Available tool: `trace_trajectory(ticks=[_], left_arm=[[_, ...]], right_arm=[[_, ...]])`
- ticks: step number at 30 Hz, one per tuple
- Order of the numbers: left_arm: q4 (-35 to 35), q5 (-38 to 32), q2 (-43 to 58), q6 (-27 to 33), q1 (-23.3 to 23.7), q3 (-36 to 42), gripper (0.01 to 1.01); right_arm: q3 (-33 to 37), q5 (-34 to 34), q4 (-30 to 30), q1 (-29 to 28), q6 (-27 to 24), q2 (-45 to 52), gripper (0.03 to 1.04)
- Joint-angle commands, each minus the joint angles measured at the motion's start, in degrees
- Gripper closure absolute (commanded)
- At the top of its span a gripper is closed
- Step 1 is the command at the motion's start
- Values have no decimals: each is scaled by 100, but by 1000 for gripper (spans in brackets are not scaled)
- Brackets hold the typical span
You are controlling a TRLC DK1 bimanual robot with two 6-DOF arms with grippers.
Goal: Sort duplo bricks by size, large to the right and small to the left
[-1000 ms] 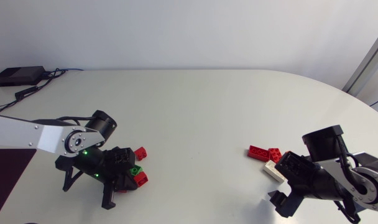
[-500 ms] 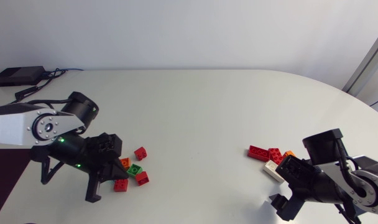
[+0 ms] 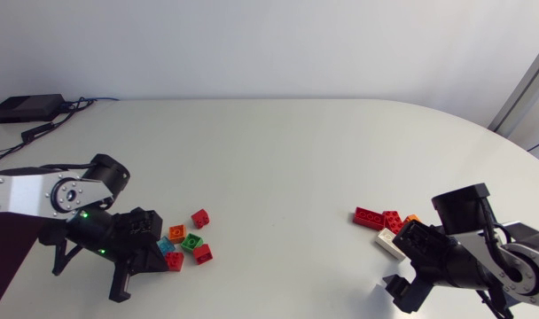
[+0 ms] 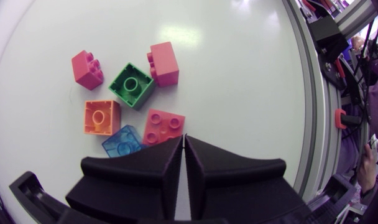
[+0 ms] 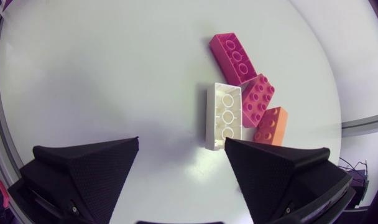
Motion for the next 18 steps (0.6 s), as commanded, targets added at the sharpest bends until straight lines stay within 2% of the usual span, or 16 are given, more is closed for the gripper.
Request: trace_trajectory(ticks=[1,7,14,18], left_arm=[[127,-36,391,36,-56,65,961],[276,-80,796,-70,-108,408,961],[-119,44,233,-342,-469,680,961],[-137,290,22,-843,-724,1058,959]], right_arm=[[-122,21,-52,22,-70,-46,67],[-157,21,-60,-22,-140,-81,67],[-104,21,-96,-13,-149,-72,67],[-87,21,-78,-4,-131,-20,67]])
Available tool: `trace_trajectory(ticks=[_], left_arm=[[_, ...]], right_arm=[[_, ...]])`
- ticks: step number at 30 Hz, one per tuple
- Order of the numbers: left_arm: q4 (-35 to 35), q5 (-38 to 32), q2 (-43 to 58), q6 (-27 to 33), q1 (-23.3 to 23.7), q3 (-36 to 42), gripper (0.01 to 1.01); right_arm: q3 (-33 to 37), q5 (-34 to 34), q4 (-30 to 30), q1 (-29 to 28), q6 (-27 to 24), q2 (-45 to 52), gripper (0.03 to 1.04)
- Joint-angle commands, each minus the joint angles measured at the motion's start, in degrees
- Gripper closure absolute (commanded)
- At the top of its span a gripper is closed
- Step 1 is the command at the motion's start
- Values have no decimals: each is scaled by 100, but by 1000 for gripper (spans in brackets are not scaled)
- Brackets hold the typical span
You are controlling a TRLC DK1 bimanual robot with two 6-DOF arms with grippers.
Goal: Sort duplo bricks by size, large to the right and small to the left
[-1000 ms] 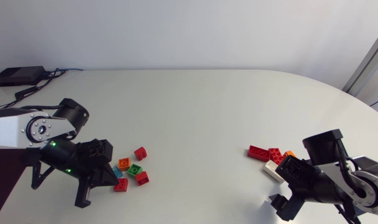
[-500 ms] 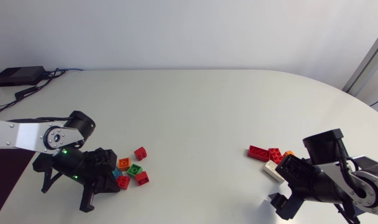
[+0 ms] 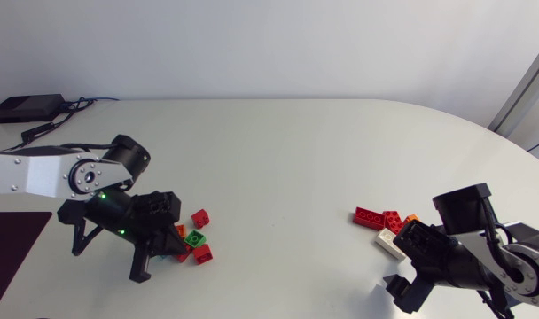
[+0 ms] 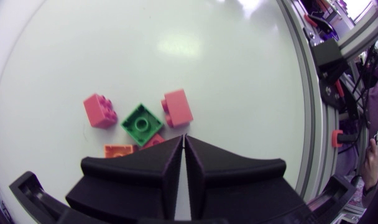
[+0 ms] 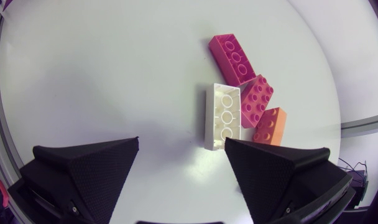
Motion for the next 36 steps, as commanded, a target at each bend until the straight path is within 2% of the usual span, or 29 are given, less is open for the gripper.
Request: trace_trajectory(ticks=[1,8,16,21,29,36], left_arm=[[-43,159,-113,-363,-160,412,959],[897,203,1047,-1048,-221,1168,956],[1170,141,2005,-1277,-195,1660,957],[1170,-35,1926,-1180,-116,1361,957],[1161,-70,1460,-934,367,675,957],[1091,124,748,-1171,262,675,933]], right_arm=[[-85,21,-58,11,-105,33,67],[-120,21,-49,20,-87,24,67],[-120,21,-41,20,-87,33,67],[-137,21,-41,-6,-114,15,67],[-208,12,-32,2,-105,-20,67],[-155,12,-67,126,18,-73,67]])
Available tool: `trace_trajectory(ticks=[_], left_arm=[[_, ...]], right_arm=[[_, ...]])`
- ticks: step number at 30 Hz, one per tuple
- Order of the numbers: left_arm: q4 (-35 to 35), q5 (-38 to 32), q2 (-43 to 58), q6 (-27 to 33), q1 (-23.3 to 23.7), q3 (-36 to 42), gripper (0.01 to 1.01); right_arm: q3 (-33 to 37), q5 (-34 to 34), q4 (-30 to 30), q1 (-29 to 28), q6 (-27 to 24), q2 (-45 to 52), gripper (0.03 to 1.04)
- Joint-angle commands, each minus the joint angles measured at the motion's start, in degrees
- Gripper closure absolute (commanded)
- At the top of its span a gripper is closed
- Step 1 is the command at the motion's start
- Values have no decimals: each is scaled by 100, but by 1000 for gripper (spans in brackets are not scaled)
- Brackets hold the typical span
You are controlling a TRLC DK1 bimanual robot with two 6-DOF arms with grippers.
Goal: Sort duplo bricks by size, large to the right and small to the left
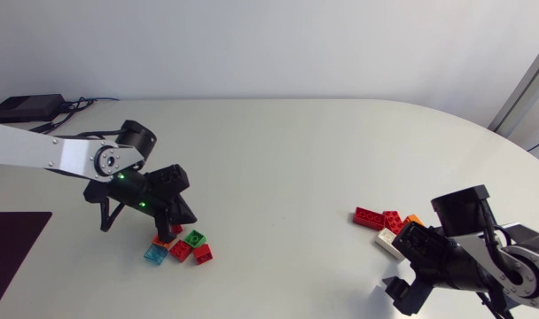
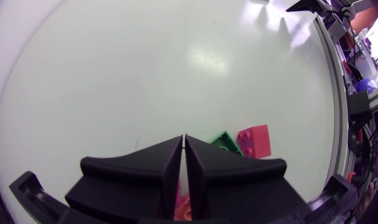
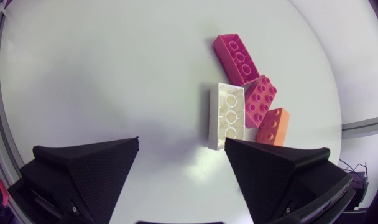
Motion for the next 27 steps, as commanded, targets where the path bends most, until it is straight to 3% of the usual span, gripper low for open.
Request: trace_trajectory(ticks=[1,5,7,9,15,20,27], left_arm=[[-48,128,-406,-156,-156,0,887],[-127,137,-969,-472,-437,-61,693],[-127,137,-1215,-639,-446,-35,544],[-127,137,-1487,-797,-411,-44,375],[-127,102,-2507,-1316,-77,-246,61],[-136,-109,-3219,-1623,380,-413,44],[-127,-786,-4080,-1931,960,-686,44]], right_arm=[[-109,21,-93,49,20,-99,67],[-21,30,-234,-30,47,-354,67],[49,30,-322,-100,47,-495,67],[137,30,-419,-250,47,-697,67],[418,30,-647,-716,56,-1250,67],[541,38,-735,-988,240,-1822,67],[893,-32,-753,-1929,293,-2516,66]])
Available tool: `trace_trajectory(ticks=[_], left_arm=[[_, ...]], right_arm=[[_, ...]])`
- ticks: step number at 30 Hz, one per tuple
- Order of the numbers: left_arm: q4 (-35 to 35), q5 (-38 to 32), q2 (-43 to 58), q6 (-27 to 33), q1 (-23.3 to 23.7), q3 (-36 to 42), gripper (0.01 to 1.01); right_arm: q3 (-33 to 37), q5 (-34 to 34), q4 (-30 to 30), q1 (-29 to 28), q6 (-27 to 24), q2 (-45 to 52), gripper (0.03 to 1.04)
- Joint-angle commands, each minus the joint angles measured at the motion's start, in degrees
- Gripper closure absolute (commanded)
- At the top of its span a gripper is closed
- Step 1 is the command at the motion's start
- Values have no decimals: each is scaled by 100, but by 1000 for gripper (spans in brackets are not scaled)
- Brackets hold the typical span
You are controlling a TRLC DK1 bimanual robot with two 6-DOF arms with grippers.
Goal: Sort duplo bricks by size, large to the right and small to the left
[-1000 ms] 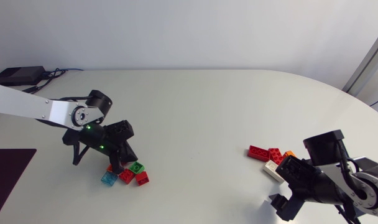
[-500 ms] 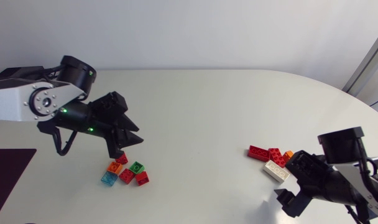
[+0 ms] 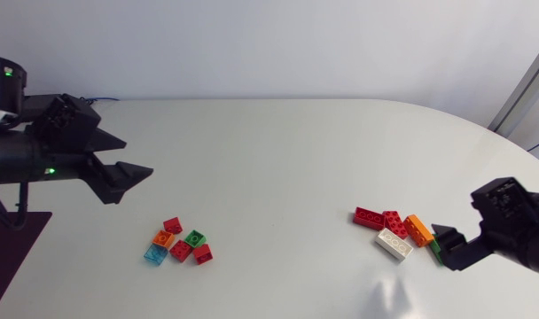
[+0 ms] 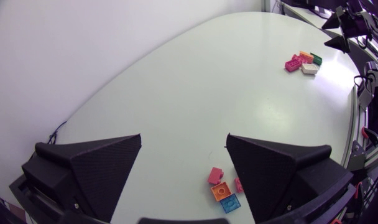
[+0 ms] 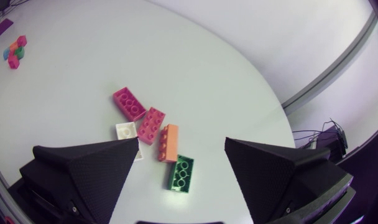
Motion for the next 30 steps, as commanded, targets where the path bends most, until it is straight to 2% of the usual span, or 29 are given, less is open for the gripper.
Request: trace_trajectory(ticks=[1,7,12,16,21,30], left_arm=[[-42,-135,-473,-268,248,-295,44],[37,-152,-1589,-734,899,-637,44],[134,-152,-2441,-848,1118,-1024,44],[152,-152,-3092,-989,1373,-1279,44],[362,-152,-3716,-1200,1426,-1648,44],[1116,-529,-4423,-1866,1127,-2572,44]], right_arm=[[244,-85,-150,-329,122,-206,66],[358,-550,-281,-1147,395,-356,66],[393,-1043,-220,-1771,615,-786,66],[288,-999,70,-1850,887,-1375,66],[130,-1016,184,-1823,1072,-1779,66],[-642,-771,887,-1239,1645,-2424,66]])
